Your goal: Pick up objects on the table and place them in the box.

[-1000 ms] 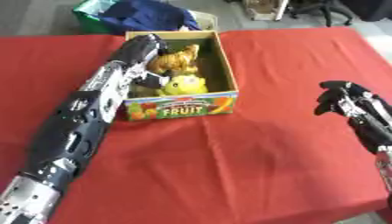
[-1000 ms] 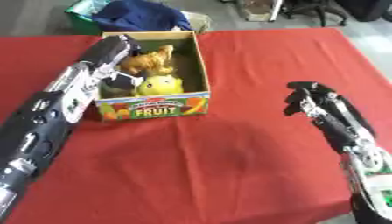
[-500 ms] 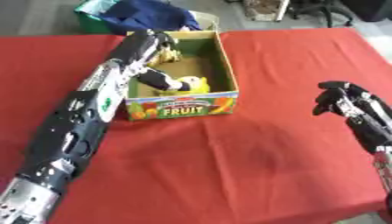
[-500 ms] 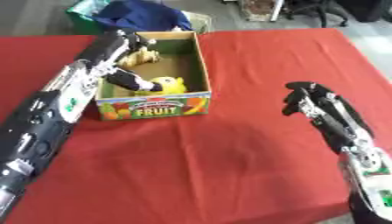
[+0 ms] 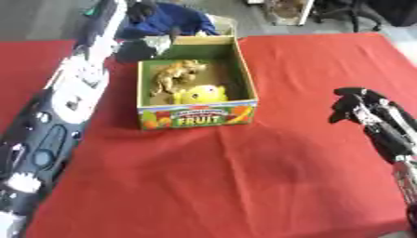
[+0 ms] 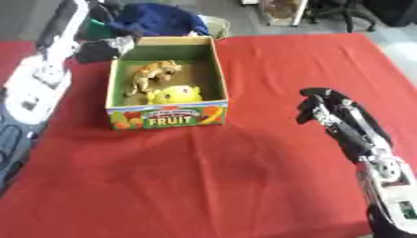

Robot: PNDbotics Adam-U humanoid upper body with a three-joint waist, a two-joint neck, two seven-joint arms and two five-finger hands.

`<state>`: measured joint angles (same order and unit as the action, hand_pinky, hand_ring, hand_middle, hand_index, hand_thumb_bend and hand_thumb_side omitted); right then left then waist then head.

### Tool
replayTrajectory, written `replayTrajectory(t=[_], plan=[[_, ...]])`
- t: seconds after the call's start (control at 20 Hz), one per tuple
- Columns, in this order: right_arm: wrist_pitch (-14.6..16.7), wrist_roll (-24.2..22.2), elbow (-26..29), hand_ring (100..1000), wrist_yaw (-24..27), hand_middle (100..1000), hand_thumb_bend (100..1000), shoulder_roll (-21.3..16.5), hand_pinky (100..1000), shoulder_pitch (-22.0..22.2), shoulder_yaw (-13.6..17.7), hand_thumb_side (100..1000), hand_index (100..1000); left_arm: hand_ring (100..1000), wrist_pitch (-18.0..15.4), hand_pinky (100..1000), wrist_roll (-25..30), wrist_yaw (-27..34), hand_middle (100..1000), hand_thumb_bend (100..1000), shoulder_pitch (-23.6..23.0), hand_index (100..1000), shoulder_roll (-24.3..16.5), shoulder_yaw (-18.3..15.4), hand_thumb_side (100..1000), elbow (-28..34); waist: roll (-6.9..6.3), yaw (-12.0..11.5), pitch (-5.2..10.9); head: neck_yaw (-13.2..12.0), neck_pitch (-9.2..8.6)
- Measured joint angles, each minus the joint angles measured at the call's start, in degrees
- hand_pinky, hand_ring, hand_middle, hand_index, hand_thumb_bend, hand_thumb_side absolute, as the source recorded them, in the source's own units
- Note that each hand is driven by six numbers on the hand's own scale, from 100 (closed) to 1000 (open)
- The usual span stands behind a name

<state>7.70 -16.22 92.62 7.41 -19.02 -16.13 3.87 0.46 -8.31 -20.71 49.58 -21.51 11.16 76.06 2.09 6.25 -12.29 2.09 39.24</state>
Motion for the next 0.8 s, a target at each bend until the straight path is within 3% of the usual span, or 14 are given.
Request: replayTrajectory(t=[0.15,0.35,0.5,0.8], plan=[[0.2,0.3,0.0,532,0.4,546,100,-0.2,570,0.0,0.0,571,767,586,2.3,646,-3.8,8.0,561,440,-6.7,685,-2.7,-1.2,462,7.4,0.16,-1.1,0.43,0.3,0.01],[0.5,0.8,0.2,532,1.4,547,100,-0.4,568,0.0,0.4,566,766,584,3.7,644,-8.5,13.9,558,435,-16.3,679,-4.0,-3.7,477,15.2,0.3,-2.4,0.7,0.3,0.12],[0.5,1.2,0.4,532,2.0,549,100,-0.4,567,0.0,0.4,568,764,581,4.2,641,-10.7,15.7,555,430,-22.1,676,-4.0,-5.4,482,19.0,0.43,-3.2,1.07,0.0,0.59],[0.4,1.8,0.8,535,2.5,555,100,-0.4,565,0.4,0.4,570,761,576,3.9,637,-13.2,16.6,551,427,-29.2,671,-1.9,-7.9,495,23.0,0.35,-4.1,1.6,-1.0,2.38]])
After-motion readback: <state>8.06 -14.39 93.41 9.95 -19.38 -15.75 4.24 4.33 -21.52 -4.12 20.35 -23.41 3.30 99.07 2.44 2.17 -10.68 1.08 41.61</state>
